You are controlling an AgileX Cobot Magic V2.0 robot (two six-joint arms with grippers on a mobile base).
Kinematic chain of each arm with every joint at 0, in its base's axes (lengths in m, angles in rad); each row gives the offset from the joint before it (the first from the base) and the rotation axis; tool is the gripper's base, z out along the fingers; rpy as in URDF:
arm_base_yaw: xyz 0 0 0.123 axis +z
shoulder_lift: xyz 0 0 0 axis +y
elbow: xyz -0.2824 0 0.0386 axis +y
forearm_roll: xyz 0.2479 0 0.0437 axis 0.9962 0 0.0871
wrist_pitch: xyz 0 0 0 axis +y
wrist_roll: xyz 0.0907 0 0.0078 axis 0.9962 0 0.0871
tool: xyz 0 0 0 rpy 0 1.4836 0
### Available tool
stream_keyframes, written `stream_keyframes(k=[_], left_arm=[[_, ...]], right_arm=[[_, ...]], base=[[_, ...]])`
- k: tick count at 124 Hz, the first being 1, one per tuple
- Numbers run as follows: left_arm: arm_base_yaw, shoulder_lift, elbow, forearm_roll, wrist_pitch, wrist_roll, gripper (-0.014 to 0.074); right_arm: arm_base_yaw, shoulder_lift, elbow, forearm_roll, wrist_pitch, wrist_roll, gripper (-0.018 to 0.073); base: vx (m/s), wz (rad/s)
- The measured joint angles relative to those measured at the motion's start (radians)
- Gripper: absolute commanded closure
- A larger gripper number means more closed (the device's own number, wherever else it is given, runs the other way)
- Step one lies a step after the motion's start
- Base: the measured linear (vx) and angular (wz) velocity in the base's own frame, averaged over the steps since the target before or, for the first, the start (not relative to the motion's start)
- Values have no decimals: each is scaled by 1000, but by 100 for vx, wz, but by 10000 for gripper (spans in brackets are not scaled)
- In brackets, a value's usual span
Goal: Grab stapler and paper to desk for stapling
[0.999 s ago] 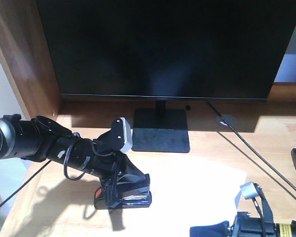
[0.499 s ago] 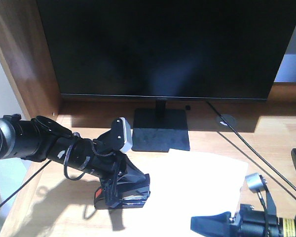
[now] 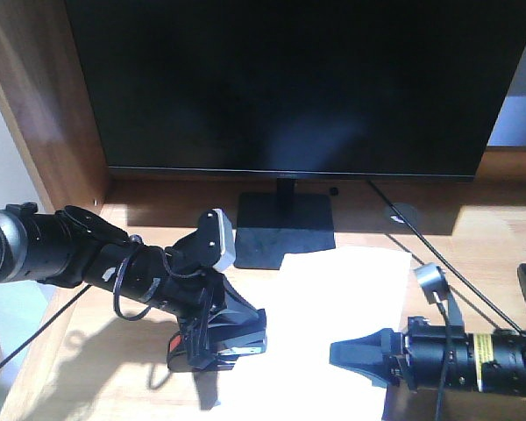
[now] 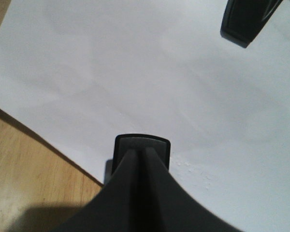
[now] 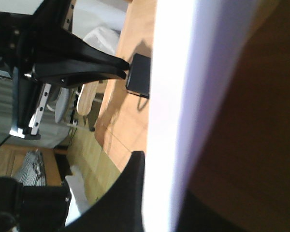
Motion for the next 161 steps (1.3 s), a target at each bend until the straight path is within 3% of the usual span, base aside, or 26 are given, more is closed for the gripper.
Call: stream_keyframes(k=[26,46,69,102,161], left_arm=[[0,0,0,0,0,0,603],[0,0,0,0,0,0,603],[0,0,0,0,0,0,603],[0,0,0,0,0,0,603],[0,0,0,0,0,0,603]], right_arm=[[0,67,-126,-160,0,143,562],[0,99,-200,-225,-1,217,562],[11,127,-263,-242,-5,263,562],[105,161,-351,-251,-9,303,562],[110,162,-355,-271,-10,313,562]], base=[[0,0],[0,0],[0,0],[0,0],[0,0]])
